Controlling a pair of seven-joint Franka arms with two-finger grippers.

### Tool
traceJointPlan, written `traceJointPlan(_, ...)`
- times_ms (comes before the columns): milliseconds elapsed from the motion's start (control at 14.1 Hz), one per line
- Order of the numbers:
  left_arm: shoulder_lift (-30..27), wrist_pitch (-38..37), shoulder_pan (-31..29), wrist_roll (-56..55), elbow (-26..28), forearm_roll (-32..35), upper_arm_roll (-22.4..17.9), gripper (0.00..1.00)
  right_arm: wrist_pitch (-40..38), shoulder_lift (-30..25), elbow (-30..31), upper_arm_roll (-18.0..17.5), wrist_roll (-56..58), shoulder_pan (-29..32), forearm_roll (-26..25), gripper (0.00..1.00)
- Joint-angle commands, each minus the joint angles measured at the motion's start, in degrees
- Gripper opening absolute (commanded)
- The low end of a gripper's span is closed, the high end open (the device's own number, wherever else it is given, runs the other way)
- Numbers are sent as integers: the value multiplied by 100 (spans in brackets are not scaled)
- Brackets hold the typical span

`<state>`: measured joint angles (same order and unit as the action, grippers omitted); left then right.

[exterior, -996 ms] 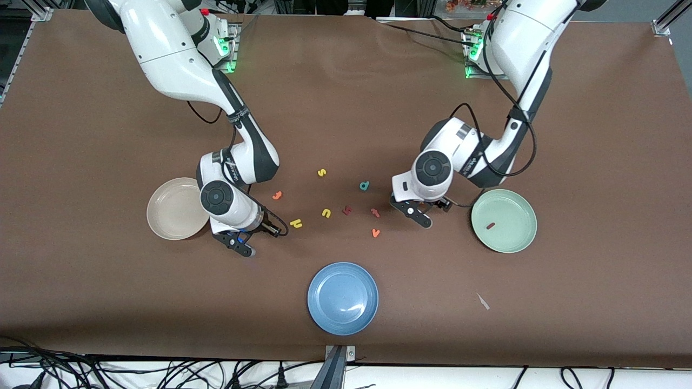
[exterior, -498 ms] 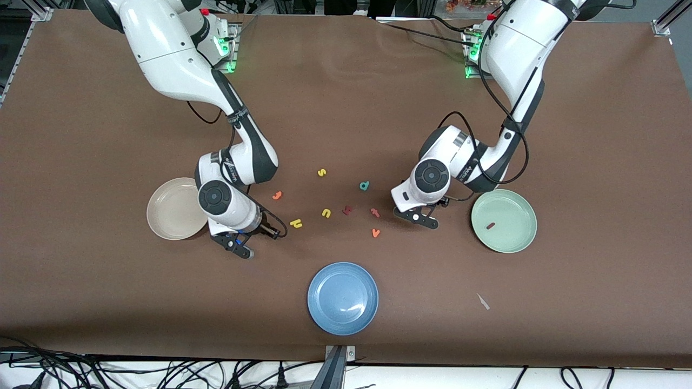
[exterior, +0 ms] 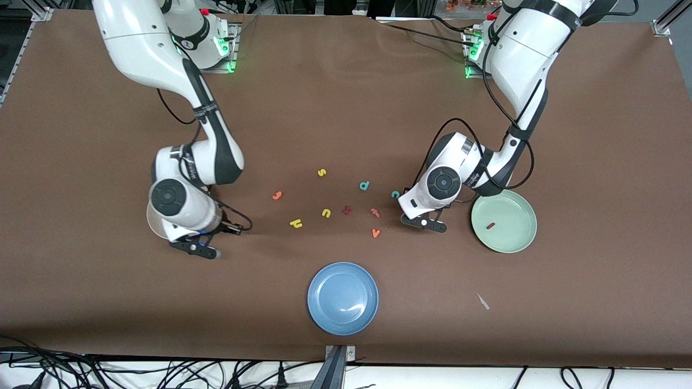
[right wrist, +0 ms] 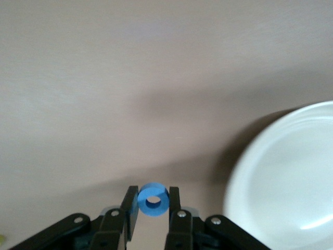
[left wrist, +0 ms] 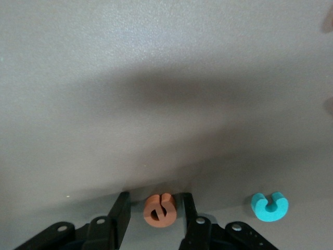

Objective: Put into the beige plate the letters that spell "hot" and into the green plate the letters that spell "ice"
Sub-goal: 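Release the blue ring on the beige plate while the left gripper carries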

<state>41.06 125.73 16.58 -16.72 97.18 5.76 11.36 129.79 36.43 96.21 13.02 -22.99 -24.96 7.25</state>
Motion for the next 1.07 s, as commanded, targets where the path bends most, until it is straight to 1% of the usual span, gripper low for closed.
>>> traceJointPlan(0, -63, 48, -6, -42, 91, -207, 15, 28, 354, -899, 1293, 383, 1056, -1, 57, 6)
traceJointPlan(213, -72, 40, 21, -42, 91, -207, 15, 3, 275, -1269, 1803, 595, 1576, 8, 93, 6)
traceJointPlan(284, -81, 13, 21, -42, 82, -207, 15, 0, 336, -1305, 1953, 666, 1778, 8, 93, 6)
traceJointPlan(356, -98, -13, 21, -33, 73, -207, 15, 0, 423, -1297, 2033, 727, 1902, 8, 110, 6)
traceJointPlan(427, -124, -39, 21, -42, 56, -207, 15, 0, 537, -1297, 2103, 771, 1964, 8, 154, 10)
traceJointPlan(498, -186, -161, 21, -50, 12, -207, 15, 0, 556, -1270, 2113, 780, 1982, 26, 311, 23)
traceJointPlan(569, -264, -319, 3, -33, -6, -198, 6, 0, 539, -1227, 2104, 781, 2000, 148, 556, 52)
traceJointPlan(640, -370, -469, -40, 19, -23, -190, 6, 0, 504, -1209, 2095, 772, 2009, 193, 741, 97)
traceJointPlan(711, -440, -610, -49, 37, -32, -146, 6, 0, 486, -1209, 2069, 763, 1992, 193, 821, 100)
traceJointPlan(782, -511, -707, -49, 37, -41, -128, -11, 0, 434, -1226, 2016, 728, 1948, 184, 900, 100)
traceJointPlan(924, -608, -935, -93, 159, -41, -102, -72, 0, 214, -1244, 1920, 658, 1528, 80, 1443, 100)
traceJointPlan(996, -652, -1041, -163, 430, -41, -102, -125, 0, 239, -1253, 1919, 570, 1247, -17, 1542, 100)
